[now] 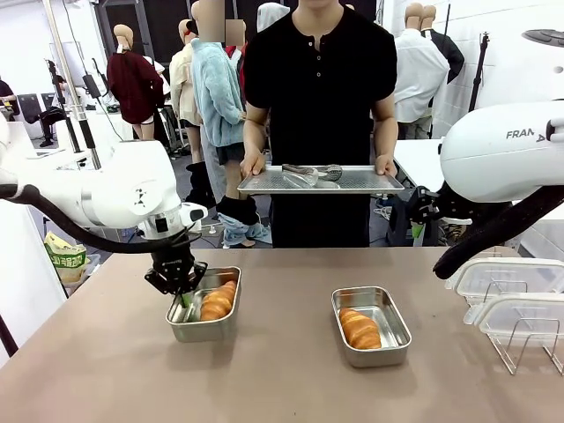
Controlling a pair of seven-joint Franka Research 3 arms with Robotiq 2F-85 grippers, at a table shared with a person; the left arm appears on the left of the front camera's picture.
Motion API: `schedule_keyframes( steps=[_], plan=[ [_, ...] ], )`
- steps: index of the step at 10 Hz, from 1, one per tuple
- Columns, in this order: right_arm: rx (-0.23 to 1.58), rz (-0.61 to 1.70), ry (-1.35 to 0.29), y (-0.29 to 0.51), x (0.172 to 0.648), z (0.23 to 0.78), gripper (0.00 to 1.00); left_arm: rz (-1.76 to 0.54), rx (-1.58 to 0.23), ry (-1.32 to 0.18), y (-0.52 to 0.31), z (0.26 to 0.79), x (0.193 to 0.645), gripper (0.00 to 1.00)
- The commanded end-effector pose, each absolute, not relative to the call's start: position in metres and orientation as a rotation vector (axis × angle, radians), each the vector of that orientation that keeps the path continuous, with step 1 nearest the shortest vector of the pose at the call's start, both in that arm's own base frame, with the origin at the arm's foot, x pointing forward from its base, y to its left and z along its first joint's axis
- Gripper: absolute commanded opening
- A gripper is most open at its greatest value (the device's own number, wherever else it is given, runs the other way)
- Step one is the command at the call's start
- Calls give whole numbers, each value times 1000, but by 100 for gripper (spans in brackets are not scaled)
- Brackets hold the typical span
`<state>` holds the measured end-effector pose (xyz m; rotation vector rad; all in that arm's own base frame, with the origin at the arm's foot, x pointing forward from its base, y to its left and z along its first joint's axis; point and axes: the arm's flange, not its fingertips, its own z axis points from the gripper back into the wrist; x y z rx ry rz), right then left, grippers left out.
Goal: Place the bread in airtight containers.
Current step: Once an object is inside an Airtight Container , place the container in the center of the table.
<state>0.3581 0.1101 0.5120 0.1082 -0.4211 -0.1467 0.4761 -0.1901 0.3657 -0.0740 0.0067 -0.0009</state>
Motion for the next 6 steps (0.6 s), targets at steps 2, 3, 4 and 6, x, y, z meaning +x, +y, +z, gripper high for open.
schedule_keyframes(
  steps=[2, 3, 4, 6],
  plan=[
    [103, -148, -419, 110, 358, 511, 100, 61, -50, -157, -197, 360, 483, 0],
    [103, -148, -419, 110, 358, 511, 100, 79, -38, -184, -195, 356, 485, 0],
    [103, -148, -419, 110, 358, 511, 100, 95, -31, -194, -195, 351, 486, 0],
    [103, -148, -419, 110, 358, 511, 100, 102, -46, -135, -198, 345, 491, 0]
  ],
)
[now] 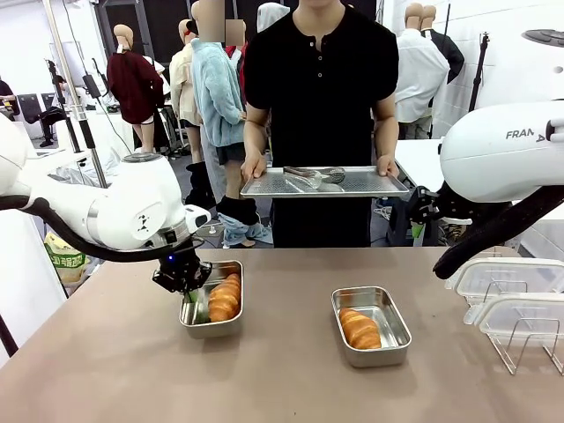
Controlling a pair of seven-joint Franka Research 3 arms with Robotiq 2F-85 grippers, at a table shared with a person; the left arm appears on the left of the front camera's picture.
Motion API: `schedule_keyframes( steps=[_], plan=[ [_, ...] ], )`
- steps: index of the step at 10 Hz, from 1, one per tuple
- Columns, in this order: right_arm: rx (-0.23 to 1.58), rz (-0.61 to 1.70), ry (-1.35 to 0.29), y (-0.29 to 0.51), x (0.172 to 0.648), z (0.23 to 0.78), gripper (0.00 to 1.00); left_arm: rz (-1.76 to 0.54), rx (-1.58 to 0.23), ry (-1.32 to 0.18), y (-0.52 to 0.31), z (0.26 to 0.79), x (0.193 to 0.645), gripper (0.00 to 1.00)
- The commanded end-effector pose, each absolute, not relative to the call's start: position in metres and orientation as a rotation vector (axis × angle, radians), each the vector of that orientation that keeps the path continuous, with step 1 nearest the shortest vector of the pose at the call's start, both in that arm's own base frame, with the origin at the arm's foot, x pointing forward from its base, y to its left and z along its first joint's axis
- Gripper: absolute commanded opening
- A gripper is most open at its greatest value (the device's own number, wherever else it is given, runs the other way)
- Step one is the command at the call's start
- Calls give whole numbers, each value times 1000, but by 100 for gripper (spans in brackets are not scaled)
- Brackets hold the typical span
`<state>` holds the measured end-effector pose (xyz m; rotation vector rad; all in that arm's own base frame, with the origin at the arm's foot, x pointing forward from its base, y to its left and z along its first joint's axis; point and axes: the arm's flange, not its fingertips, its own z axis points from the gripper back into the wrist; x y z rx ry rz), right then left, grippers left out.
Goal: Place the bread in airtight containers.
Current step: Once an object is inside an Airtight Container , place the container in the center of the table.
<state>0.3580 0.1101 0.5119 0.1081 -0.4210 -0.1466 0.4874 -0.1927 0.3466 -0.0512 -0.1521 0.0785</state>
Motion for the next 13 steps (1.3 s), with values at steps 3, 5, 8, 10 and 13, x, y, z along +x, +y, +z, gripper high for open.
schedule_keyframes(
  steps=[3, 5, 8, 10, 13],
  plan=[
    [103, -148, -419, 110, 358, 511, 100, 113, -59, -44, -204, 337, 497, 0],
    [103, -148, -419, 110, 358, 511, 100, 106, -66, -22, -207, 334, 498, 0],
    [103, -148, -419, 110, 358, 511, 100, 77, -48, 17, -208, 333, 499, 34],
    [103, -148, -419, 110, 358, 511, 100, 62, -41, 14, -209, 335, 497, 71],
    [103, -148, -419, 110, 358, 511, 100, 55, -37, -7, -210, 340, 495, 100]
  ],
)
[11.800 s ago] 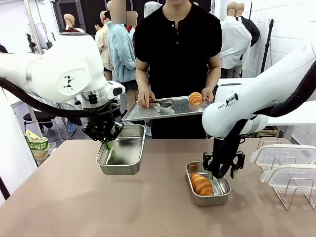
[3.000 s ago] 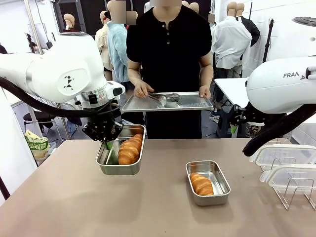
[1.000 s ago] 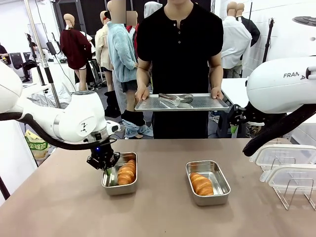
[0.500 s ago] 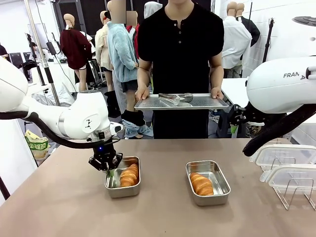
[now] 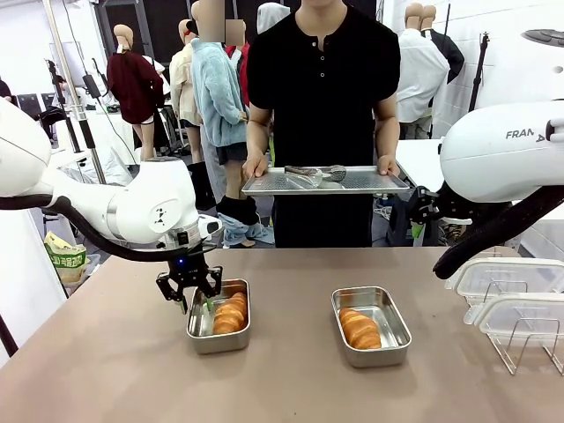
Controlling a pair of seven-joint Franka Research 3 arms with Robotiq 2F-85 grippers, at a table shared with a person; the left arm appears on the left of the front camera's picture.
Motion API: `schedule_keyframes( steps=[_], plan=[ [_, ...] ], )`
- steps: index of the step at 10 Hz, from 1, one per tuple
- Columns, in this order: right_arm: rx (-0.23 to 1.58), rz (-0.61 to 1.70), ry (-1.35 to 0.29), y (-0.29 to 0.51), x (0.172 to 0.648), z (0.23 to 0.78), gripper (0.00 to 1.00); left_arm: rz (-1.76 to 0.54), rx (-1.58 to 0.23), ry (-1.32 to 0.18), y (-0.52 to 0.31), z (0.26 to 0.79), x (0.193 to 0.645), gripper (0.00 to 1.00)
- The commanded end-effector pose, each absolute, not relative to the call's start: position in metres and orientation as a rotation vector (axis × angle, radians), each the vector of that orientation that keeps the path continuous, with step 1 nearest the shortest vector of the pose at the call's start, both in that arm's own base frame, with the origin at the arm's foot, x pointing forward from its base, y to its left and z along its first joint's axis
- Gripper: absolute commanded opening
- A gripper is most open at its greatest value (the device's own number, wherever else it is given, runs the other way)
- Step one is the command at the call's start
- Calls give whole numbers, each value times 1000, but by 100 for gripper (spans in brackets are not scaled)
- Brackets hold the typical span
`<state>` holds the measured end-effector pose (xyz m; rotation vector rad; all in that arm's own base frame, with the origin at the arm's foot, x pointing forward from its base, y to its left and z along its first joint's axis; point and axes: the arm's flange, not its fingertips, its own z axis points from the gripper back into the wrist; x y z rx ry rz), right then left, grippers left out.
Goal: Place the bread in airtight containers.
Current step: Once an object is inside an Airtight Container , place the container in the center of the table.
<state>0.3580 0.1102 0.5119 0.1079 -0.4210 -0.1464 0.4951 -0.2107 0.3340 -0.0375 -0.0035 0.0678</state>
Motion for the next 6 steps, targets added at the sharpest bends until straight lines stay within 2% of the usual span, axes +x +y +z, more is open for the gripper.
schedule_keyframes(
  steps=[1, 4, 6],
  plan=[
    [103, -148, -419, 110, 358, 511, 100, 56, -33, -10, -210, 342, 495, 100],
    [103, -148, -419, 110, 358, 511, 100, 50, -35, -21, -210, 345, 493, 100],
    [103, -148, -419, 110, 358, 511, 100, 29, -85, 28, -212, 350, 490, 100]
  ],
)
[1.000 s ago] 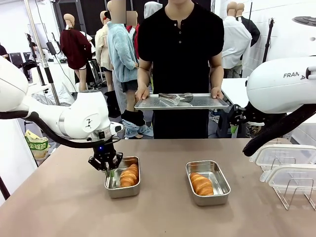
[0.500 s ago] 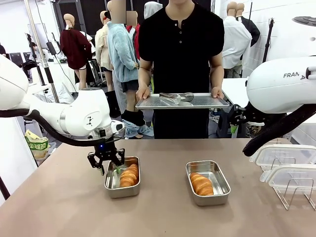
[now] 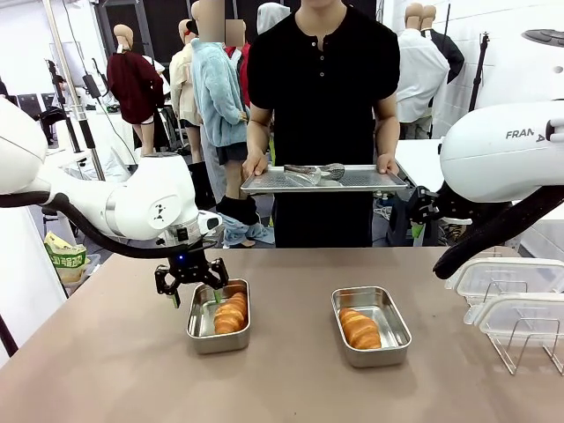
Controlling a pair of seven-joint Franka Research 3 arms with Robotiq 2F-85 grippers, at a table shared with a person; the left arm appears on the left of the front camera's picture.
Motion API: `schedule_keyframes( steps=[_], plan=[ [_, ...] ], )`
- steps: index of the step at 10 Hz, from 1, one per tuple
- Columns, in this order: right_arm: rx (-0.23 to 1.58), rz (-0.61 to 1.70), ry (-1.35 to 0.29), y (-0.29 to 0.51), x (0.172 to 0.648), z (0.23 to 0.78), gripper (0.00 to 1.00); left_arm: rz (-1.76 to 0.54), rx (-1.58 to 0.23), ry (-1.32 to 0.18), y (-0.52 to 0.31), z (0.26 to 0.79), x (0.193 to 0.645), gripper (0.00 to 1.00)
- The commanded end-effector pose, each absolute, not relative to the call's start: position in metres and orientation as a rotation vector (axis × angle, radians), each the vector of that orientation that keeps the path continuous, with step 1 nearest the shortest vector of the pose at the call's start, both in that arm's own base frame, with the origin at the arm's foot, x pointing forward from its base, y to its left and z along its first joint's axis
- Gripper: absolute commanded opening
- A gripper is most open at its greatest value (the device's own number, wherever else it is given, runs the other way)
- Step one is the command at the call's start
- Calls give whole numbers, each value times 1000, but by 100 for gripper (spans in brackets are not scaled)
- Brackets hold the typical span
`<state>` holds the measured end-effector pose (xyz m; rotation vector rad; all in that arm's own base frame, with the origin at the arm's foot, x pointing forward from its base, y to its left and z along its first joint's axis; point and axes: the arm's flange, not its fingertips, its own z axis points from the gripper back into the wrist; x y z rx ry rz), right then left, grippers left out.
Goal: Place the bread in airtight containers.
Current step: Once an object is inside an Airtight Container , place the container in the center of the table, then pick up one Airtight Container lid and hand it to the human.
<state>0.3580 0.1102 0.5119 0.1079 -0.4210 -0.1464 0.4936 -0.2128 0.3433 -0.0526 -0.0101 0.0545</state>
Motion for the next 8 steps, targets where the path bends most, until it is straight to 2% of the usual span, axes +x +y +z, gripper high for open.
schedule_keyframes(
  steps=[1, 8],
  plan=[
    [103, -148, -419, 110, 358, 511, 100, 63, -41, -19, -212, 342, 495, 100],
    [103, -148, -419, 110, 358, 511, 100, 63, -41, -19, -212, 342, 495, 100]
  ],
)
